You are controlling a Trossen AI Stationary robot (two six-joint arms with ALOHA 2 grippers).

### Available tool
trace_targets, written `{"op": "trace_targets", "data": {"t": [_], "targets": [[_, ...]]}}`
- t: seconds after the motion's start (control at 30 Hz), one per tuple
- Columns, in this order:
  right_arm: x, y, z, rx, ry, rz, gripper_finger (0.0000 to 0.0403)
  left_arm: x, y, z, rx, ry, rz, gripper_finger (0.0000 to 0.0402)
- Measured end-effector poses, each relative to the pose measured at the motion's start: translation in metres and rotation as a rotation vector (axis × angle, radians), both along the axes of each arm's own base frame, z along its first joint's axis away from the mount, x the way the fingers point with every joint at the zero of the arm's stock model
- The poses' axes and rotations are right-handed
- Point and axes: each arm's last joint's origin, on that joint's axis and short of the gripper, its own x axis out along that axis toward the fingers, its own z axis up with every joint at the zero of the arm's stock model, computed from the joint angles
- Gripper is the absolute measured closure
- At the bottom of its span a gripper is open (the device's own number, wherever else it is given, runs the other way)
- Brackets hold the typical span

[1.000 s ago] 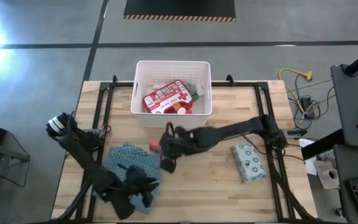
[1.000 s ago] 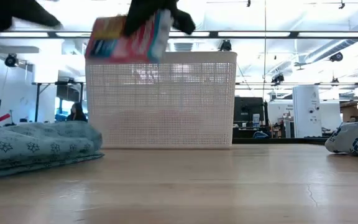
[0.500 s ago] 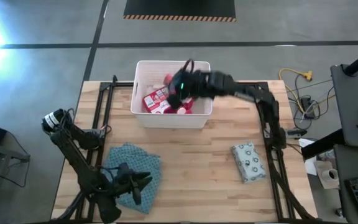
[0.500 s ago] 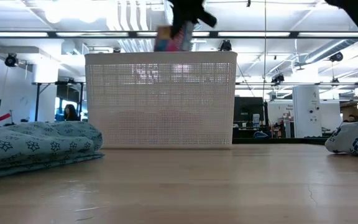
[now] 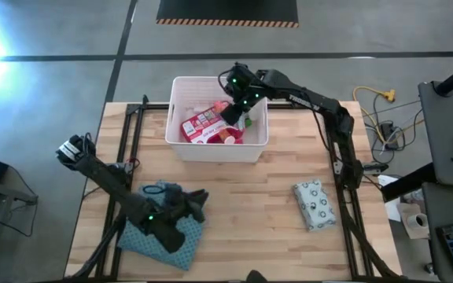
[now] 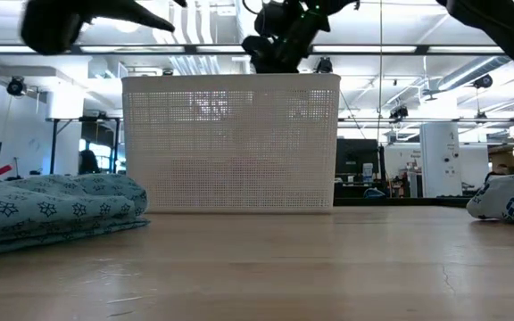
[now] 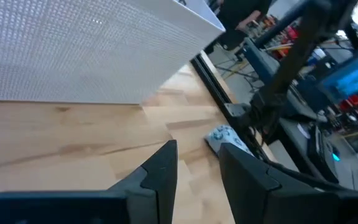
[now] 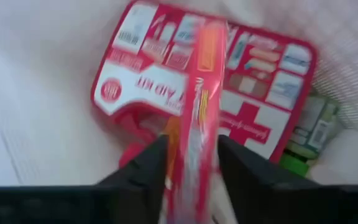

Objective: Pick & place medical supplies in basket/bin
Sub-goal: Put the red medicine box into the white bin, then put the light blue mailer bag into the white bin

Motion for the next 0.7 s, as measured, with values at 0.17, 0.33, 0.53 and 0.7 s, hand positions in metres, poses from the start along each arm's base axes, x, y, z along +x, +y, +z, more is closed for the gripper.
{"op": "trace_targets", "data": {"t": [0.17,0.33,0.53,0.7], "targets": [[-0.004,0.009,0.004,-0.067,0.008,0.111,0.0175,0.010,0.012,0.000,-0.016,0.017,0.019,0.0299],[-0.009,0.017,0.031,-0.178,-0.099,0.184,0.0106,0.016,0.028,0.006,-0.047,0.078,-0.017,0.0299],[-0.018,0.029,0.066,-0.320,-0.225,0.191,0.0075,0.018,0.058,0.024,0.023,0.193,-0.103,0.0299],[-0.028,0.036,0.078,-0.347,-0.210,0.153,0.0076,0.018,0.091,0.039,0.093,0.297,-0.205,0.0299]]}}
